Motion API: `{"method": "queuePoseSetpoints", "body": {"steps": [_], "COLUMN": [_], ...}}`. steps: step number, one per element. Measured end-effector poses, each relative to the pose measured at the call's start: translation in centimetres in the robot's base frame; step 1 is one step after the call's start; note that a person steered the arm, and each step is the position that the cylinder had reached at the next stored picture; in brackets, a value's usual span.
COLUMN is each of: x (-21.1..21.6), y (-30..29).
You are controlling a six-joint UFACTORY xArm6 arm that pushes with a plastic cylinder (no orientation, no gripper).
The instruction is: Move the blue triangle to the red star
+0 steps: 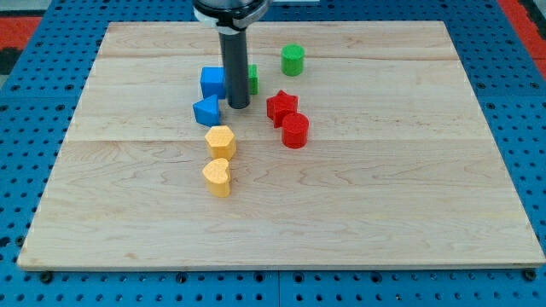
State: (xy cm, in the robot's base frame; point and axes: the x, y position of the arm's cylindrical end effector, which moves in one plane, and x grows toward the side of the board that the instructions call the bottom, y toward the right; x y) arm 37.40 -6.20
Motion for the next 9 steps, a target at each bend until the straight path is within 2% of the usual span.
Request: {"method": "queuePoseSetpoints", "body": {"steps": [1, 3, 4, 5, 7, 9], "x": [-1.8, -4.4, 1.5, 5.6, 13.3, 14.6], "y": [-2.7, -3.2, -4.1, -6.6, -5.9, -2.4]}}
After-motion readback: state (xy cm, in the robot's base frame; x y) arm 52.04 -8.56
